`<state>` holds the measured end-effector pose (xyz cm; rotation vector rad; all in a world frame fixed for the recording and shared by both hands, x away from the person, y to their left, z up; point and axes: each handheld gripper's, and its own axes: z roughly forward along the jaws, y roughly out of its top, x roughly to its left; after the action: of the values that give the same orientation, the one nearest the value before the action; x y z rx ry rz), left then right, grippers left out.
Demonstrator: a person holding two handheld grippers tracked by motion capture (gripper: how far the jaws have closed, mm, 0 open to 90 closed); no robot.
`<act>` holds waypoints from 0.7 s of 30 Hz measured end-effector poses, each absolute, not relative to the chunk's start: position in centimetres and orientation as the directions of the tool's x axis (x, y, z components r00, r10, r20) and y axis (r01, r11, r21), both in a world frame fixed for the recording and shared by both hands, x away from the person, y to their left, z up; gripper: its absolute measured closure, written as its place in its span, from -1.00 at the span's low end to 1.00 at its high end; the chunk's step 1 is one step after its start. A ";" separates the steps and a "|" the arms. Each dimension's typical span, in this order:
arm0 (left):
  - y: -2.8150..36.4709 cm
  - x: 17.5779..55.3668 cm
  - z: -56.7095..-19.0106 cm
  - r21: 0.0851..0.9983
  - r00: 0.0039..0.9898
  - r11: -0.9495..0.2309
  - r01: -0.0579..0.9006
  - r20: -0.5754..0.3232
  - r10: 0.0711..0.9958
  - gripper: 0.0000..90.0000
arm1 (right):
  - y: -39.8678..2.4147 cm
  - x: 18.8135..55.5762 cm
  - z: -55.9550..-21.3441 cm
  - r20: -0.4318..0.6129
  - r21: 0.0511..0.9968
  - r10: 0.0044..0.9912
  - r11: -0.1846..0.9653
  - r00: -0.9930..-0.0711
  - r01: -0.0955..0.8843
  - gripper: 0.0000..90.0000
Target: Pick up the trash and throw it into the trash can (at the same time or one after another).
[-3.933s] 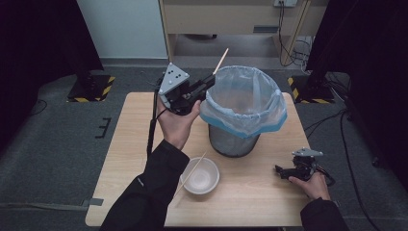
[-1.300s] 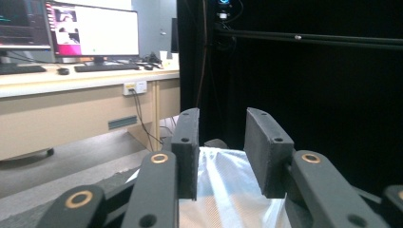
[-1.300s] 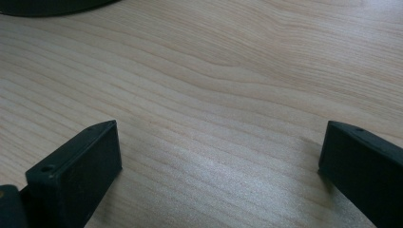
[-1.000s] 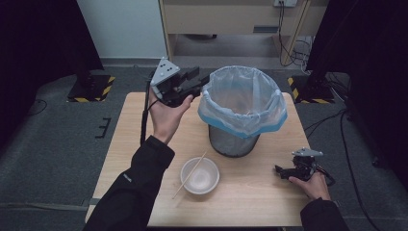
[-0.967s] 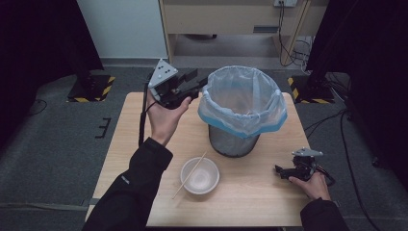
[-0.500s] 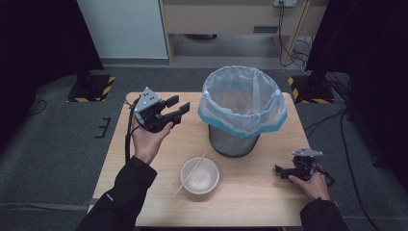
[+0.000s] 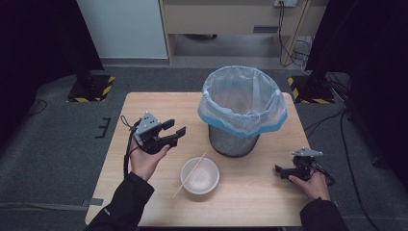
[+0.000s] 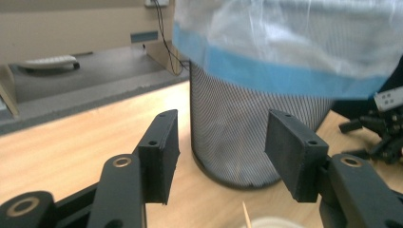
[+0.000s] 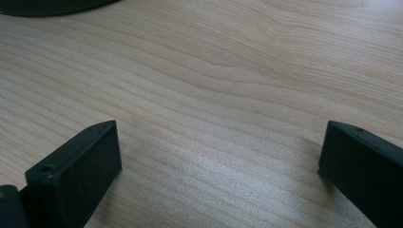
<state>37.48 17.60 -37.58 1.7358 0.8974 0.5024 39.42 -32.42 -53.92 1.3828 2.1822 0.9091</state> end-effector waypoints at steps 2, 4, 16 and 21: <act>17.6 37.1 -38.4 0.927 0.632 -0.161 0.338 -0.097 0.769 -0.02 | -32.4 39.4 -53.9 0.010 0.706 0.903 0.299 -0.430 0.642 -0.99; 17.5 36.8 -39.1 0.921 0.634 -0.167 0.352 -0.104 0.766 -0.03 | -32.4 39.4 -53.9 0.009 0.706 0.903 0.299 -0.430 0.642 -0.99; 16.6 35.5 -43.1 0.878 0.648 -0.225 0.422 -0.119 0.753 -0.07 | -32.4 39.4 -53.9 0.009 0.706 0.903 0.299 -0.430 0.642 -0.99; 15.8 35.2 -44.8 0.855 0.662 -0.256 0.451 -0.128 0.739 -0.03 | -32.4 39.4 -53.9 0.009 0.706 0.903 0.299 -0.430 0.642 -0.99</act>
<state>35.25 15.79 -44.77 1.9020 0.9353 0.3699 39.42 -32.41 -53.93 1.3830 2.1821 0.9089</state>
